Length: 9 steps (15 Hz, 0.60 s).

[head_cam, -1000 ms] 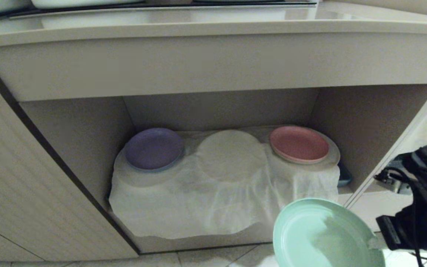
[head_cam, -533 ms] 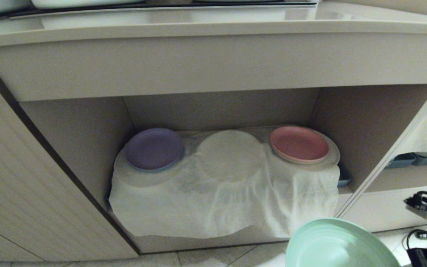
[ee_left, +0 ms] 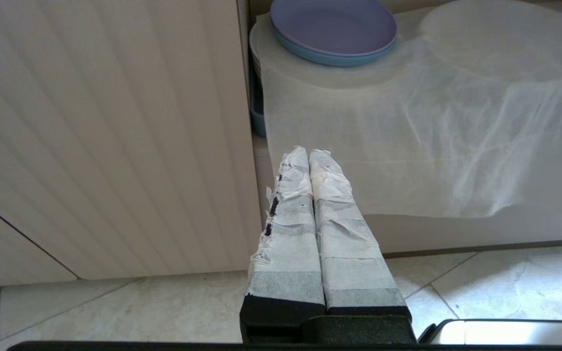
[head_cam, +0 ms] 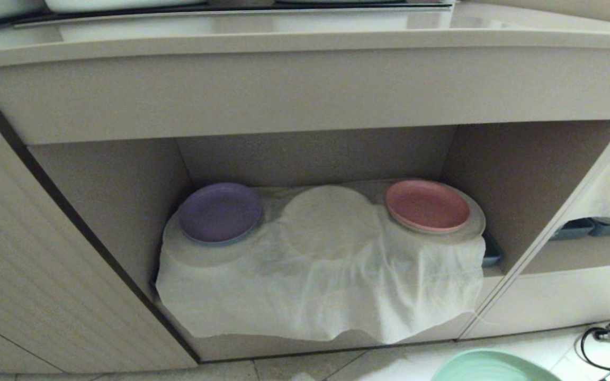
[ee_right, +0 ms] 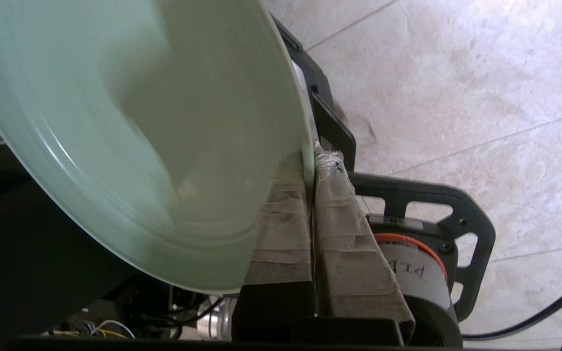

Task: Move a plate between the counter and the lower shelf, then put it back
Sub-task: Put the plate

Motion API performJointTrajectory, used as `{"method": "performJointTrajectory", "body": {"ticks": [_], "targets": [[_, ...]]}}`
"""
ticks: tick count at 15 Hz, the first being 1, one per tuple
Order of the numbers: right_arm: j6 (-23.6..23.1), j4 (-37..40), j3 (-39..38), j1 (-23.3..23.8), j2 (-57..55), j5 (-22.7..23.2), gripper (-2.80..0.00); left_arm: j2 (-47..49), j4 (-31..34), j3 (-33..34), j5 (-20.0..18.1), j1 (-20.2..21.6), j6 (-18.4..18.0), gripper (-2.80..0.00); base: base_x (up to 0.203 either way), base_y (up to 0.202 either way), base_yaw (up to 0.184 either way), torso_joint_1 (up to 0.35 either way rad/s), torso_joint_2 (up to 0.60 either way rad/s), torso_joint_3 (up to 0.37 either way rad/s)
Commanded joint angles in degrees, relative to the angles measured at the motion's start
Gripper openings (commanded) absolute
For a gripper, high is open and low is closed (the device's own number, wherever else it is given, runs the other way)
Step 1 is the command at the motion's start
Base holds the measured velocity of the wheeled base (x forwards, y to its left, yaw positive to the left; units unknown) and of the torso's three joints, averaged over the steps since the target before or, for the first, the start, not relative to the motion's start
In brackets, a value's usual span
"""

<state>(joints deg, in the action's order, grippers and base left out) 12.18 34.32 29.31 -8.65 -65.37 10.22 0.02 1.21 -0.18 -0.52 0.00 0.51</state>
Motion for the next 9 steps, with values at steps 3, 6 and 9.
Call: {"method": "performJointTrajectory", "body": {"ticks": [3,6,9], "targets": [[0.51,0.39,-0.68,-0.05,0.77,0.06,-2.80,-0.02,0.02,0.01,-0.01,0.00,0.02,-2.80,0.000,0.000,0.000,0.000,0.00,0.000],[0.65,0.49,-0.83,-0.05,0.86,0.01,-2.80,-0.02,0.02,0.01,-0.01,0.00,0.02,-2.80,0.000,0.000,0.000,0.000,0.00,0.000],[0.65,0.49,-0.83,-0.05,0.86,0.07,-2.80,-0.02,0.02,0.01,-0.01,0.00,0.02,-2.80,0.000,0.000,0.000,0.000,0.00,0.000]]}}
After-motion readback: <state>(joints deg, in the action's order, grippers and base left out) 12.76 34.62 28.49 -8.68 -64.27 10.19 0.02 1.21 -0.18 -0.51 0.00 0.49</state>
